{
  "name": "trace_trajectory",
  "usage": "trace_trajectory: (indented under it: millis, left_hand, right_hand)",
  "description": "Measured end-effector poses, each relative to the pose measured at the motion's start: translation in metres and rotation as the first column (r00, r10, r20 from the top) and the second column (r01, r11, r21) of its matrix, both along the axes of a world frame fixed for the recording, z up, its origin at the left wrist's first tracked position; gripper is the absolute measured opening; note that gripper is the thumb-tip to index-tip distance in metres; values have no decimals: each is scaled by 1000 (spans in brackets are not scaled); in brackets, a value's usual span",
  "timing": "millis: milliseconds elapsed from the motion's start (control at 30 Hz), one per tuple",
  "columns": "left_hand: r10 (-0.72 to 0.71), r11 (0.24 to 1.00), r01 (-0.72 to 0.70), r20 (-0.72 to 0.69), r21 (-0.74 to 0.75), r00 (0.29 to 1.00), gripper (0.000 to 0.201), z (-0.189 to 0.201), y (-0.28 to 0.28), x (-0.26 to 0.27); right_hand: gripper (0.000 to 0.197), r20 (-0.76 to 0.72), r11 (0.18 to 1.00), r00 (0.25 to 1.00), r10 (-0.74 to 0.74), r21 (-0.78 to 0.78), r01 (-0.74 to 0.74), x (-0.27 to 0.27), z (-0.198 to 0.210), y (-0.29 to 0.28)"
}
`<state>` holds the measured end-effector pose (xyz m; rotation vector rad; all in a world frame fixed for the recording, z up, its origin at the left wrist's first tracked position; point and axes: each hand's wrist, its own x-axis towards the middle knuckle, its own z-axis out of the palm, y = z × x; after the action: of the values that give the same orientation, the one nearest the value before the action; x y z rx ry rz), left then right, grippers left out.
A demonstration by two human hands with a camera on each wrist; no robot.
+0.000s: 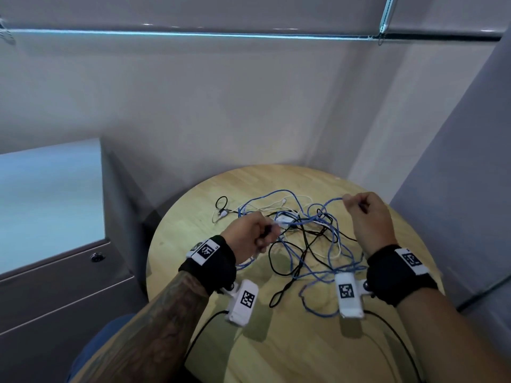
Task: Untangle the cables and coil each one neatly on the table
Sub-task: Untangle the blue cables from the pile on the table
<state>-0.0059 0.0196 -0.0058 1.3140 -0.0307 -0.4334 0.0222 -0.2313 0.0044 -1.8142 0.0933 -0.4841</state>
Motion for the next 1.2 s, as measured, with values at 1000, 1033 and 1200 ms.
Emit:
trace_trajectory:
  millis: [1000,1033,1200]
  left_hand:
    - [-126,958,162,159,-238,979,22,19,-26,-17]
    - [-93,931,130,122,-340,988,23,20,-24,-16]
    - [204,845,-167,18,-508,979,20,11,-12,-3]
  right_hand:
    - [11,103,845,945,310,-486,-224,-22,10,30]
    - [14,43,838,938,343,-465,-285,-25,3,34]
    - [18,-286,634,776,562,-453,-626,-53,-16,65]
